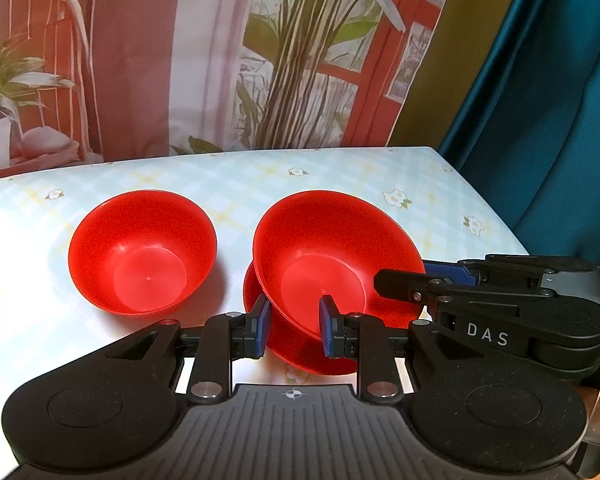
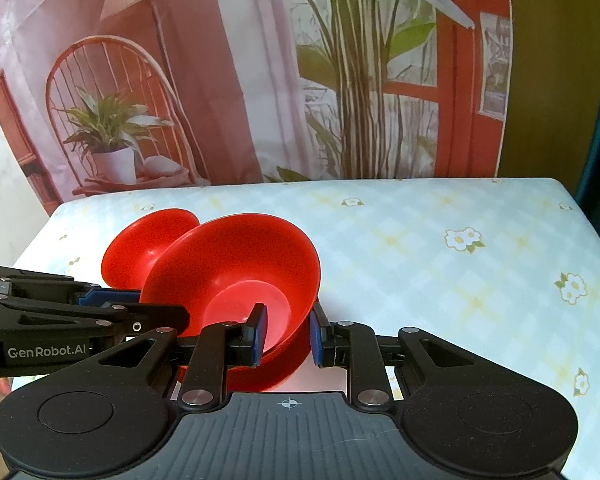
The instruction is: Organize plates and bowls
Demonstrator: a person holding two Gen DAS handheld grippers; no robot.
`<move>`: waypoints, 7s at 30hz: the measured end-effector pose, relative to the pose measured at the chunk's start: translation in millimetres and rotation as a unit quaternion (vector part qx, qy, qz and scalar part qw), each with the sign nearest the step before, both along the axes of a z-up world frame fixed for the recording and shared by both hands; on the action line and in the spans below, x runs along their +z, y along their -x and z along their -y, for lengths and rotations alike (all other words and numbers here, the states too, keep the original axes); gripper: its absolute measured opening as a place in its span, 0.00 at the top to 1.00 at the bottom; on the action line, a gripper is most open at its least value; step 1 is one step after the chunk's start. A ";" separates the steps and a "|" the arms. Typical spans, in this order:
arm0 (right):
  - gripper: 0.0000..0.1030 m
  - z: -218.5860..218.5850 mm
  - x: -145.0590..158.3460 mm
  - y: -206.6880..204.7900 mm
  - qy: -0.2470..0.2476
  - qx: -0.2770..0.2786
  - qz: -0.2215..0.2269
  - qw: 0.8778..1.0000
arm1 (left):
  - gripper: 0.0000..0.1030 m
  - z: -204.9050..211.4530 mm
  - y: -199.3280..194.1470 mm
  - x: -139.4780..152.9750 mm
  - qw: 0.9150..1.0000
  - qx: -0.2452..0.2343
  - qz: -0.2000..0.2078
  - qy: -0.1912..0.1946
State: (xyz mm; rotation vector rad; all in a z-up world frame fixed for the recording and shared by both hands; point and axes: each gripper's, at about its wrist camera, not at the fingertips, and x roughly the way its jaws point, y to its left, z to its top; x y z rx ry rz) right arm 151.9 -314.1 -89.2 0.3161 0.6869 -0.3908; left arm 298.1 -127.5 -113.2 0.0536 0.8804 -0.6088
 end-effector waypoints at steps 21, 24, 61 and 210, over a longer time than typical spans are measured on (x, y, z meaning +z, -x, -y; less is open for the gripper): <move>0.79 1.1 -2.5 -1.0 0.000 0.000 -0.004 1.000 | 0.75 2.5 0.3 -6.9 1.000 -0.002 -0.004 -0.004; 0.79 0.9 -3.8 -1.7 0.000 -0.001 -0.006 1.000 | 0.75 2.1 0.4 -6.8 1.000 -0.002 -0.004 -0.004; 0.78 -1.2 7.5 -4.2 0.014 0.003 -0.009 1.000 | 0.70 -23.7 -3.4 15.8 0.999 0.037 0.027 -0.004; 0.86 21.1 31.5 -16.3 0.018 0.020 0.016 1.000 | 0.76 2.1 2.4 13.0 1.000 0.004 0.018 -0.006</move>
